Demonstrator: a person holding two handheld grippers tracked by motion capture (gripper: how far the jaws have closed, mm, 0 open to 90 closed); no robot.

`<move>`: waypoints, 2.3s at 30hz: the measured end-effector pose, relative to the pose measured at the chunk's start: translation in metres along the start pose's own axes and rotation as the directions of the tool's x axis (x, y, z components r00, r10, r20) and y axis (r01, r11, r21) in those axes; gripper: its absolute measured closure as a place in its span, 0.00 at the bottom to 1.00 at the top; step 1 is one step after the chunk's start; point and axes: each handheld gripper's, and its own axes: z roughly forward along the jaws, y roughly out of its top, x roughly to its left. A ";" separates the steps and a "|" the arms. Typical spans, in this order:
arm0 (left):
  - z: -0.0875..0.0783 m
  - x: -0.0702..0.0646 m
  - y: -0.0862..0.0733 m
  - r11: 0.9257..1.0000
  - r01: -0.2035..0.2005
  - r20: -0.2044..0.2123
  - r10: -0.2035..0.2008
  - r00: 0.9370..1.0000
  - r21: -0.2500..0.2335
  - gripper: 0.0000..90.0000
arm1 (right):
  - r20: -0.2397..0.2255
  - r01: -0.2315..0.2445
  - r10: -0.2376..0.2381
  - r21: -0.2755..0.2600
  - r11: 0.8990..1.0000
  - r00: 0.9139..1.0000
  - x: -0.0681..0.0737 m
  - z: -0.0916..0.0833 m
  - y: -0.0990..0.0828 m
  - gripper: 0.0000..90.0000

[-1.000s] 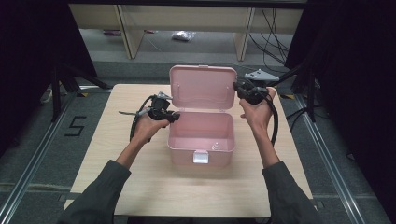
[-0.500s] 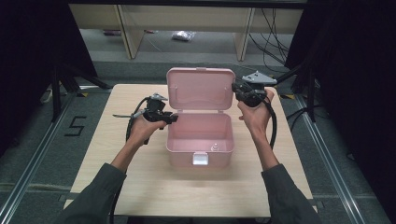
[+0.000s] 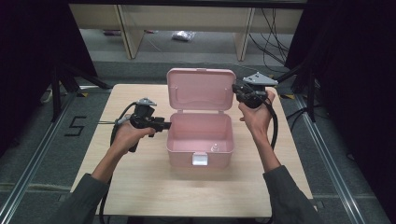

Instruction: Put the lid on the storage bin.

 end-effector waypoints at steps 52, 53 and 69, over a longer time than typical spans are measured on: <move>0.000 -0.019 -0.011 0.999 -0.037 -0.006 0.036 0.999 -0.009 0.78 | -0.029 0.043 -0.044 -0.043 0.998 0.999 0.019 -0.049 -0.024 0.97; 0.000 -0.019 -0.012 0.999 -0.039 -0.005 0.039 0.999 -0.007 0.78 | -0.033 0.071 -0.072 -0.052 0.996 0.997 0.017 -0.049 -0.024 0.97; -0.001 -0.021 -0.013 0.999 -0.043 -0.002 0.043 0.999 -0.003 0.76 | -0.063 0.056 -0.060 -0.061 0.997 0.996 0.021 -0.061 -0.034 0.96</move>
